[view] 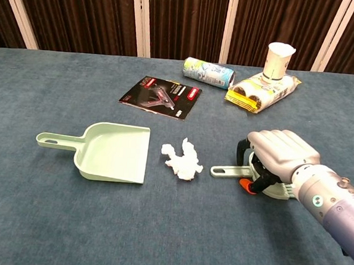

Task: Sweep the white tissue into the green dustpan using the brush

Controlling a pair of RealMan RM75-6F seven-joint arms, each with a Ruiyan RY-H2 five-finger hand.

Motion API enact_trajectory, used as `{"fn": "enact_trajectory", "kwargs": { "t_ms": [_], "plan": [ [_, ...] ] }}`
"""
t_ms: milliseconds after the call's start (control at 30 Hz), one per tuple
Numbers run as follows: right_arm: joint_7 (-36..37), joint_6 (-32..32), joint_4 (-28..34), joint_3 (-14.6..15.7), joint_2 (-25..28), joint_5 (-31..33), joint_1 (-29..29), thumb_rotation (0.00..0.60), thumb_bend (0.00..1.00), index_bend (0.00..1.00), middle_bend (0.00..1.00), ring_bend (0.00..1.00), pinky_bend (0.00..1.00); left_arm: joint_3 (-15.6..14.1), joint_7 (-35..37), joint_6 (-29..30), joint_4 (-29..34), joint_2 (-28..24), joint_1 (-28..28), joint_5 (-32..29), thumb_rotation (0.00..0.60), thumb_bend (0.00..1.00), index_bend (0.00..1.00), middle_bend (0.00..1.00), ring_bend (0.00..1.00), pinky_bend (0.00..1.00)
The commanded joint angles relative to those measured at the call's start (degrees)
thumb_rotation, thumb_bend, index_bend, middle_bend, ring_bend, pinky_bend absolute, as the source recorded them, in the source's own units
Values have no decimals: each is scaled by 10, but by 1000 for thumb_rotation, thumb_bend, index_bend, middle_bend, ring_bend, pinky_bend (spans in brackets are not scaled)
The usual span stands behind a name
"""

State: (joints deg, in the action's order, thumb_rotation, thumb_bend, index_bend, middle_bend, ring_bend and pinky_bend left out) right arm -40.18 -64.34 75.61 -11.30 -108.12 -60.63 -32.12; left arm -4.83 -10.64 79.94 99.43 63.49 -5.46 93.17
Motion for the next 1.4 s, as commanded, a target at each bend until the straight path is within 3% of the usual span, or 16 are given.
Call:
{"fn": "enact_trajectory", "kwargs": {
  "t_ms": [33, 133, 300, 733, 900, 1000, 1133, 1233, 1400],
  "plan": [
    [2, 1, 1, 3, 2, 4, 2, 600, 423, 665, 848, 874, 726, 0, 0, 0, 0, 0, 0, 0, 600, 0, 0, 0, 0, 2],
    [6, 0, 7, 5, 6, 4, 4, 600, 448, 730, 848, 874, 726, -1, 0, 0, 1, 0, 0, 0, 600, 0, 0, 0, 0, 2],
    [22, -4, 27, 2, 13, -4, 3, 600, 449, 756, 851, 874, 726, -1, 0, 0, 2, 0, 0, 2, 600, 0, 0, 0, 0, 2],
    [71, -24, 94, -55, 36, -11, -15, 600, 450, 769, 859, 874, 726, -4, -34, -32, 39, -14, -13, -13, 600, 0, 0, 0, 0, 2],
    [66, -29, 108, -61, 48, -1, -17, 600, 450, 769, 859, 874, 726, 30, -98, -74, 89, -24, -49, -58, 600, 3, 14, 14, 37, 132],
    [65, -30, 114, -62, 53, 6, -18, 600, 451, 769, 859, 874, 726, 67, -149, -101, 104, -12, -80, -113, 600, 7, 93, 96, 121, 221],
    [67, -33, 121, -63, 60, 10, -19, 600, 450, 769, 859, 874, 726, 112, -235, -129, 98, 19, -124, -197, 600, 9, 123, 182, 209, 322],
    [69, -36, 128, -62, 68, 12, -19, 600, 450, 769, 859, 874, 726, 143, -292, -141, 85, 52, -160, -266, 600, 46, 168, 347, 353, 431],
    [69, -39, 132, -60, 76, 15, -20, 600, 454, 769, 859, 874, 726, 176, -353, -149, 62, 105, -211, -362, 600, 135, 298, 722, 696, 728]
  ]
}}
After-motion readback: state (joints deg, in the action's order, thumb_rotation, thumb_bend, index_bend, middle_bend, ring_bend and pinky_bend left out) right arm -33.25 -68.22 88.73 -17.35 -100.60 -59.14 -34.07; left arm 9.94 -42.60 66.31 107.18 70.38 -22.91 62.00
